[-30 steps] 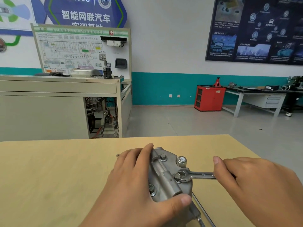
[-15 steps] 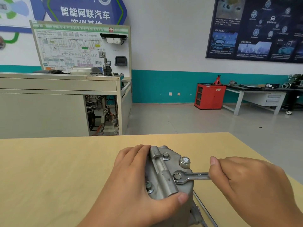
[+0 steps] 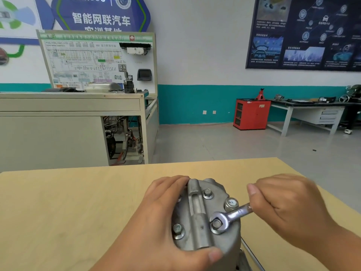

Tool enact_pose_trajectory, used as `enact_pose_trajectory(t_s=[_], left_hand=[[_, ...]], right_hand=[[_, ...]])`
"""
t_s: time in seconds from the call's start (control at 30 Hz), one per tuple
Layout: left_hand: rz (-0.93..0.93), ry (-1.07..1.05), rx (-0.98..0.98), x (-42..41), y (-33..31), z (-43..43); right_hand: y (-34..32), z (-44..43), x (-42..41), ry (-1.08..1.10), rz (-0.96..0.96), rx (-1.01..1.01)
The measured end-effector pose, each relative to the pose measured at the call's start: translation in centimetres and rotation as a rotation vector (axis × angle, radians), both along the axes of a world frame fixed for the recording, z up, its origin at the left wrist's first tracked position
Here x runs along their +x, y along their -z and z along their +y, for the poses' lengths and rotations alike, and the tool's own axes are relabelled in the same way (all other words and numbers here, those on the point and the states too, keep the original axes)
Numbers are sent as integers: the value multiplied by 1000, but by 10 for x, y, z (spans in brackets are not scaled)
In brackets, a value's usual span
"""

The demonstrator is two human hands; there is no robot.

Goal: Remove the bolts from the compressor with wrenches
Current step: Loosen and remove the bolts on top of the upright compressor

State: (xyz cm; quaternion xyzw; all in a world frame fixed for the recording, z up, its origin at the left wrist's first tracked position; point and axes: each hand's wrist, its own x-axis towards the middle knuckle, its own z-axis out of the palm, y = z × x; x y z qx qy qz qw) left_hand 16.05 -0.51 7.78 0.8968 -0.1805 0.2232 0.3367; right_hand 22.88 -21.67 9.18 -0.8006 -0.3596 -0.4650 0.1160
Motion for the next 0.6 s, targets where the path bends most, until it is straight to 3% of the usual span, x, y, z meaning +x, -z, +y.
enact_pose_trajectory(t_s=[0.1, 0.23, 0.37, 0.47, 0.6], left_hand=[[42, 2, 31, 6, -4, -5], [35, 46, 43, 11, -3, -1], [41, 75, 44, 8, -5, 1], [44, 73, 47, 7, -6, 0], [48, 76, 45, 7, -5, 0]], right_hand=[[-18, -9, 4, 34, -58, 7], [-31, -14, -1, 179, 112, 100], [-20, -9, 2, 512, 306, -119], [-17, -3, 1, 542, 379, -179], [-20, 1, -1, 583, 314, -253]])
